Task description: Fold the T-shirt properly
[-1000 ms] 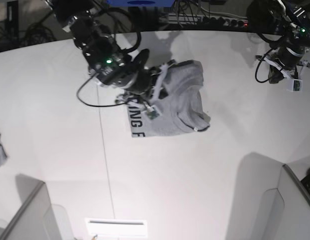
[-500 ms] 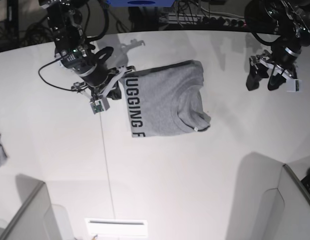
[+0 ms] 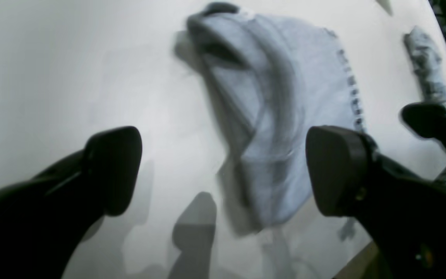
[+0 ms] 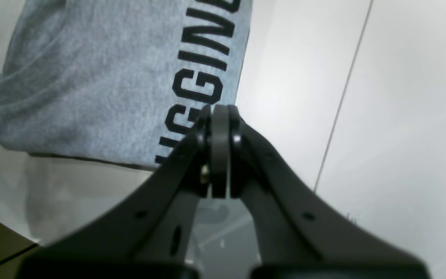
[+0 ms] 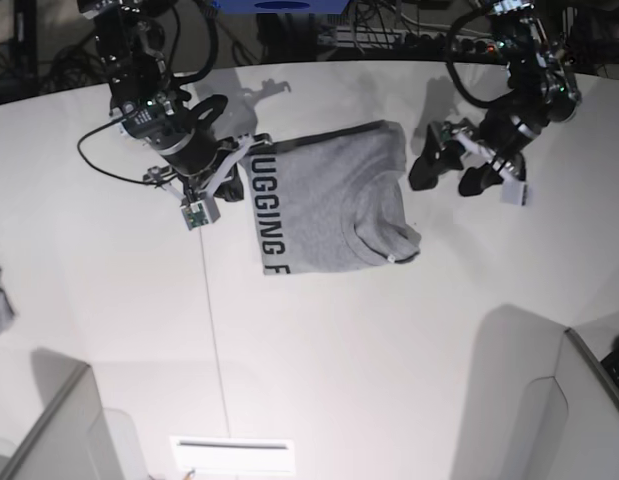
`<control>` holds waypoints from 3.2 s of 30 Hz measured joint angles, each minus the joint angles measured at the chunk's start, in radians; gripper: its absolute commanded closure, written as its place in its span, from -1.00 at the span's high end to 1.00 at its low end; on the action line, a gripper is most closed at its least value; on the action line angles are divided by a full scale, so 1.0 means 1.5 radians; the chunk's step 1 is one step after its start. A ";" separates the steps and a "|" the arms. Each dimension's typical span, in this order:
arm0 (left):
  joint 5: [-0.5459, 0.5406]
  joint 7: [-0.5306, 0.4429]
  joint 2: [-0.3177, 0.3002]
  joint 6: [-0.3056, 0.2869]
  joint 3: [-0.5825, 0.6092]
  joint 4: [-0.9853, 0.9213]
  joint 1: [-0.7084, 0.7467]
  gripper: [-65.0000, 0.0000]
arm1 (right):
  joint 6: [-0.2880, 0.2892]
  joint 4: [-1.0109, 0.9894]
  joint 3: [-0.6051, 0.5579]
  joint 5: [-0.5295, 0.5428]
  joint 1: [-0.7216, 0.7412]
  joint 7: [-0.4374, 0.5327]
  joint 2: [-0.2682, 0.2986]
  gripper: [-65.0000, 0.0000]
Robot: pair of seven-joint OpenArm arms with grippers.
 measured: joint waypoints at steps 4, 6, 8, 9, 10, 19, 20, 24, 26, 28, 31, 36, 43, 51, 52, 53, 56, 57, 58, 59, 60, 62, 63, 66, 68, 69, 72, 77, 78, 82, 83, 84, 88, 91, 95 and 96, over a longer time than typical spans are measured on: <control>0.001 -0.003 0.006 0.015 0.041 -0.091 -0.042 1.00 | 0.000 0.000 0.000 0.000 -0.002 -0.002 0.000 -1.00; -0.010 -0.015 0.008 0.041 0.056 -0.130 -0.054 1.00 | 0.000 0.000 0.000 0.000 -0.002 -0.002 0.000 -1.00; -0.013 -0.015 0.007 0.054 0.069 -0.149 -0.065 1.00 | 0.000 0.000 0.000 0.000 -0.003 -0.002 0.000 -1.00; -0.016 -0.019 0.007 0.061 0.079 -0.156 -0.071 1.00 | 0.000 0.000 0.000 0.000 -0.003 -0.002 0.000 -1.00; -0.016 -0.021 0.006 0.070 0.089 -0.158 -0.075 1.00 | 0.000 0.000 0.000 0.000 -0.002 -0.002 0.000 -1.00; -0.027 -0.027 0.006 0.136 0.164 -0.190 -0.116 0.94 | 0.000 0.000 0.000 0.000 0.000 -0.001 0.000 -1.00; -0.031 -0.027 0.006 0.136 0.164 -0.199 -0.121 0.88 | 0.000 0.000 0.000 0.000 0.000 0.001 0.000 -1.00; -0.038 -0.042 0.005 0.134 0.163 -0.225 -0.124 0.51 | 0.000 0.000 0.000 0.000 -0.002 0.000 0.000 -1.00; -0.036 -0.041 0.005 0.136 0.163 -0.231 -0.124 0.29 | 0.000 0.000 0.000 0.000 -0.002 0.001 0.000 -1.00; -0.029 -0.034 0.006 0.139 0.163 -0.233 -0.124 0.02 | 0.000 0.000 0.000 0.000 -0.002 0.000 0.000 -1.00; -0.015 -0.023 0.004 0.144 0.167 -0.232 -0.125 -0.41 | 0.000 0.000 0.000 0.000 -0.002 0.001 0.000 -1.00; -0.025 -0.014 -0.001 0.229 0.171 -0.229 -0.135 -1.00 | 0.000 0.000 0.002 0.000 -0.002 0.001 0.000 -1.00; -0.028 -0.026 -0.098 0.246 0.311 -0.229 -0.157 -1.00 | 0.000 0.000 0.003 0.001 -0.004 0.001 0.000 -1.00; -0.033 -0.034 -0.196 0.269 0.528 -0.225 -0.235 -1.00 | 0.000 0.000 0.099 0.003 -0.052 -0.003 -0.011 -1.00; -0.033 -0.033 -0.208 0.269 0.556 -0.225 -0.250 -1.00 | 0.000 0.000 0.123 0.003 -0.059 -0.002 -0.023 -1.00; -0.033 -0.030 -0.219 0.270 0.583 -0.224 -0.267 -1.00 | 0.000 0.001 0.148 0.004 -0.065 0.003 -0.034 -1.00; -0.033 -0.022 -0.252 0.271 0.672 -0.225 -0.322 -1.00 | 0.000 0.001 0.216 0.006 -0.085 0.004 -0.067 -1.00; -0.029 -0.018 -0.261 0.272 0.705 -0.226 -0.346 -1.00 | 0.000 0.001 0.235 0.005 -0.092 0.001 -0.075 -1.00; -0.027 -0.015 -0.268 0.273 0.741 -0.226 -0.369 -1.00 | 0.000 0.001 0.250 0.005 -0.099 0.001 -0.081 -1.00; -0.024 -0.012 -0.275 0.273 0.775 -0.226 -0.393 -1.00 | 0.000 0.001 0.263 0.004 -0.106 0.000 -0.088 -1.00; -0.022 -0.011 -0.277 0.273 0.809 -0.227 -0.414 -1.00 | 0.000 0.001 0.272 0.004 -0.111 0.000 -0.093 -1.00; -0.015 -0.009 -0.282 0.273 0.881 -0.228 -0.463 -1.00 | 0.000 0.001 0.280 0.005 -0.122 0.002 -0.098 -1.00; -0.011 -0.008 -0.281 0.274 0.916 -0.229 -0.486 -1.00 | 0.000 0.001 0.280 0.005 -0.128 0.002 -0.100 -1.00; -0.008 -0.011 -0.279 0.276 1.010 -0.228 -0.547 -1.00 | 0.002 0.001 0.295 0.007 -0.149 0.003 -0.105 -1.00; -0.008 -0.012 -0.278 0.275 1.067 -0.229 -0.582 -1.00 | 0.002 0.001 0.315 0.005 -0.160 0.003 -0.120 -1.00; -0.001 -0.010 -0.277 0.274 1.085 -0.227 -0.596 -1.00 | 0.002 0.001 0.328 0.008 -0.164 0.003 -0.130 -1.00; 0.079 -0.007 -0.268 0.274 1.116 -0.196 -0.613 -1.00 | 0.002 0.001 0.357 0.008 -0.174 0.004 -0.146 -1.00; 0.187 -0.008 -0.245 0.243 1.116 -0.131 -0.608 -1.00 | 0.002 0.001 0.361 0.005 -0.189 0.004 -0.148 -1.00; 0.203 -0.008 -0.239 0.222 1.114 -0.128 -0.606 -1.00 | 0.002 0.001 0.359 0.005 -0.191 0.005 -0.148 -1.00; 0.280 -0.007 -0.216 0.152 1.115 -0.122 -0.598 -1.00 | 0.002 0.001 0.358 0.010 -0.191 0.004 -0.167 -1.00; 0.300 -0.009 -0.211 0.143 1.114 -0.121 -0.594 -1.00 | 0.002 0.001 0.358 0.010 -0.191 0.003 -0.168 -1.00; 0.328 -0.010 -0.204 0.139 1.112 -0.120 -0.587 -1.00 | 0.002 0.001 0.358 0.010 -0.191 0.002 -0.169 -1.00; 0.448 -0.011 -0.178 0.075 1.114 -0.108 -0.564 -1.00 | 0.002 0.001 0.358 0.008 -0.192 0.003 -0.169 -1.00; 0.525 -0.025 -0.164 0.027 1.112 -0.097 -0.545 -1.00 | 0.002 0.001 0.358 0.008 -0.193 0.000 -0.171 -1.00; 0.590 -0.107 -0.160 -0.012 1.112 -0.092 -0.521 -1.00 | 0.002 0.001 0.358 0.007 -0.193 0.000 -0.170 -1.00; 0.600 -0.118 -0.159 -0.015 1.112 -0.092 -0.517 -1.00 | 0.002 0.001 0.358 0.008 -0.193 0.000 -0.170 -1.00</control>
